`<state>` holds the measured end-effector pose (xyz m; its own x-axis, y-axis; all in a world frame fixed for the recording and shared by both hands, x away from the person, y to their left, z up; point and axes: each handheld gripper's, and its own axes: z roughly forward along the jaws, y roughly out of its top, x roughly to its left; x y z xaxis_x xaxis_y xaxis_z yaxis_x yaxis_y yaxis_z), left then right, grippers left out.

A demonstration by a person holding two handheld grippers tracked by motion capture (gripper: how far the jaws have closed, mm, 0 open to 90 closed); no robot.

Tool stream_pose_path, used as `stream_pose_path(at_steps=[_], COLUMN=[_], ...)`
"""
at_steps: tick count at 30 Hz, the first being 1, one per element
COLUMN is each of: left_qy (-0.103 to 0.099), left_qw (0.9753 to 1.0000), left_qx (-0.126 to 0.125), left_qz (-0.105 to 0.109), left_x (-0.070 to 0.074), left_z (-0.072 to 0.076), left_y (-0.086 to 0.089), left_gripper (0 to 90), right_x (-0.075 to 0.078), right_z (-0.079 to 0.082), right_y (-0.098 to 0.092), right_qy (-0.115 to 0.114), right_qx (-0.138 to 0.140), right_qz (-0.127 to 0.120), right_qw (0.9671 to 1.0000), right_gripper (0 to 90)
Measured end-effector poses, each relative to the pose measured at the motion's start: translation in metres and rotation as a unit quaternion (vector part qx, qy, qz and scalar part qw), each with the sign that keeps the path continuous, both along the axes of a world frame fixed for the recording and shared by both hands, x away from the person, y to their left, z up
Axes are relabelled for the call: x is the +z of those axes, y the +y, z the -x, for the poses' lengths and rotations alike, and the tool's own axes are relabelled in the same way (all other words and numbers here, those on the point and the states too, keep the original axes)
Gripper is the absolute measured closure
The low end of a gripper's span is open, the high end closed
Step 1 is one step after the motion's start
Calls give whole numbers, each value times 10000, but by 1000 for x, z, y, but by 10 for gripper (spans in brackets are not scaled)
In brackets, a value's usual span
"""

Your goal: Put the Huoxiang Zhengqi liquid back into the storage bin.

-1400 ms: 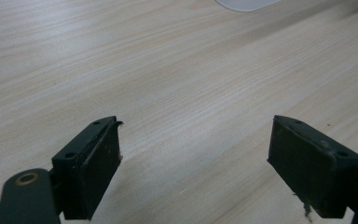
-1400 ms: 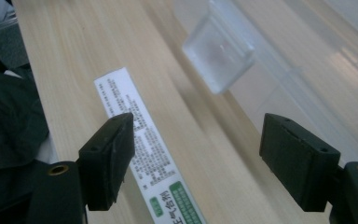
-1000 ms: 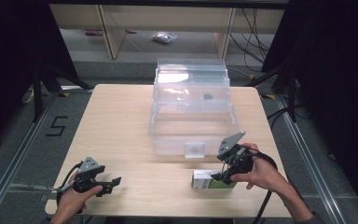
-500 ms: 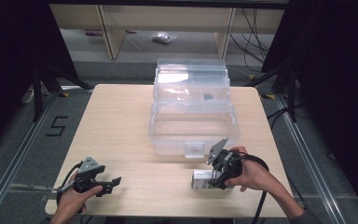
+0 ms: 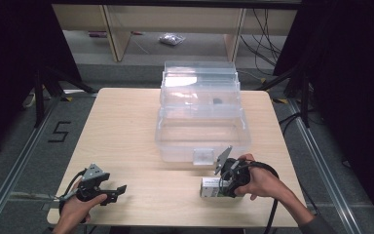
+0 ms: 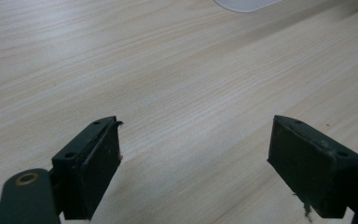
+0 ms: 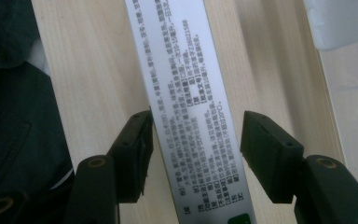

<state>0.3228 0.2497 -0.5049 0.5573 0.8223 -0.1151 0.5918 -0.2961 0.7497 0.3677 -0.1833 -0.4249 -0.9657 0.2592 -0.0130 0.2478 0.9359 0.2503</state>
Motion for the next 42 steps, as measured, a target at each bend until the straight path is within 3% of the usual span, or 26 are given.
stream_pose_path(at_steps=[1,2,4,7,8,11,13,14,15,17,19,24,26,28,33,37,38,39,40,42], left_qy=[4,1,19,-3,5,24,1,-2,-1,3,0,-6,74,1,-2,52,51,49,48,44], left_qw=[10000,10000,10000,10000,10000,10000,10000,10000,10000,10000,10000,10000,10000,10000,10000,10000,10000,10000,10000,10000], left_qx=[-6,-8,3,-9,-11,-3,-8,-3,5,-7,-1,-13,-38,-6,-4,-28,-32,-34,-29,-29], left_qz=[-9,-10,-10,-7,-12,-13,-7,-3,2,-11,-2,-9,-52,-9,-4,-25,-25,-23,-18,-14], left_x=[0,0,0,0,0,0,0,0,0,0,0,0,1,0,0,1,1,1,1,1], left_z=[0,0,0,0,0,0,0,0,0,0,0,0,0,0,0,0,0,0,0,0], left_y=[0,0,0,0,0,0,0,0,0,0,0,0,1,0,0,1,1,1,1,1], left_gripper=[160,160,160,160,160,160,160,160,160,160,160,160,160,161,161,161,161,161,161,161], right_x=[0,1,-1,-1,-1,-2,-2,-3,-3,-2,-3,-6,-6,-7,-4,-4,-3,-2,0,2], right_z=[-1,1,-1,0,-2,-2,0,-2,-1,-1,-4,-3,-4,-5,-3,-6,-4,-6,-5,-10], right_y=[0,-1,0,1,1,2,3,4,4,5,6,9,9,10,15,16,16,15,15,13], right_qy=[-56,-7,-23,36,11,25,49,39,102,86,72,137,92,37,67,33,99,74,89,-16], right_qx=[7,-167,-21,-96,77,129,-2,188,55,70,281,238,334,608,486,679,455,541,439,696], right_qz=[64,237,225,315,313,391,490,480,511,542,547,676,674,673,841,800,843,773,776,631], right_qw=[10000,9996,9997,9995,9995,9991,9988,9987,9986,9985,9981,9973,9971,9959,9953,9945,9954,9955,9960,9956], right_gripper=[457,465,481,521,531,551,558,561,564,569,574,599,611,629,645,646,646,646,646,646])
